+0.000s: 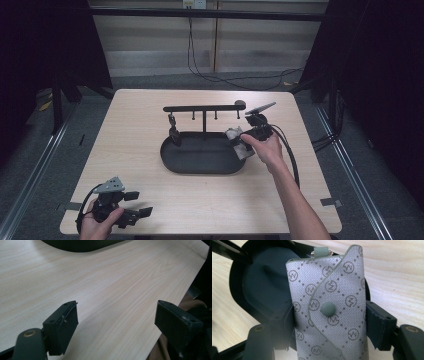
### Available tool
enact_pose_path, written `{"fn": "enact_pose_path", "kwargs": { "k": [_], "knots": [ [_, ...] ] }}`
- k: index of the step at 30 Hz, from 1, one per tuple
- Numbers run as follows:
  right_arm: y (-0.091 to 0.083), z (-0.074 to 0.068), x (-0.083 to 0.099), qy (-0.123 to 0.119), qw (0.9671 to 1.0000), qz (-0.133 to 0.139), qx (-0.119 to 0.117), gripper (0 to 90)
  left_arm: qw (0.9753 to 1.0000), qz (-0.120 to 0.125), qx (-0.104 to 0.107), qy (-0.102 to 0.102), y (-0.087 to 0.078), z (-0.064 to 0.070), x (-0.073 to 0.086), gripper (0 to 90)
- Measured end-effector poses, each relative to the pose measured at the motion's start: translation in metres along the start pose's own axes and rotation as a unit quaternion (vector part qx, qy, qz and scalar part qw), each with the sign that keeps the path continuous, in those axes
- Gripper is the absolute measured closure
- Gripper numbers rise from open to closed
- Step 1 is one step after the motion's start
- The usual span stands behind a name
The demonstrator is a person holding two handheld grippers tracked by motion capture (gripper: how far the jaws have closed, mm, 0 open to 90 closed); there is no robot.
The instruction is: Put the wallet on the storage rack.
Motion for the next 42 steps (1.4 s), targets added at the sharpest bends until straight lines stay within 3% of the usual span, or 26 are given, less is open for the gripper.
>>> {"fn": "enact_pose_path", "kwargs": {
  "k": [13,24,31,35,42],
  "knots": [
    [0.022,-0.003,0.004,0.009,0.9999,0.007,-0.011,31.4,1.0000,0.000,0.001,-0.001,0.000,0.000,0.000,18.6],
    [0.030,-0.005,0.005,0.014,0.9996,0.018,-0.018,31.5,1.0000,-0.004,0.002,0.002,0.000,0.000,0.000,18.6],
    [0.042,-0.007,0.007,0.024,0.9996,0.011,-0.013,31.4,1.0000,-0.002,0.004,0.002,0.000,0.000,0.000,18.7],
    [0.047,-0.006,0.008,0.005,0.9999,0.011,-0.002,31.2,1.0000,-0.004,0.003,0.003,0.000,0.000,0.000,18.6],
    [0.054,-0.005,0.011,0.005,0.9999,0.005,0.013,30.1,1.0000,-0.004,0.004,0.002,0.000,0.000,0.001,18.6]
  ]
}}
Point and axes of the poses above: each handheld gripper's, and its own axes: y roughly forward along the jaws, x roughly out of its underside, z roughly to its right, the point moved 4 cm from there along y, roughly forward along the jaws, and after that the axes turned 11 degrees about y, right-handed, at the moved point
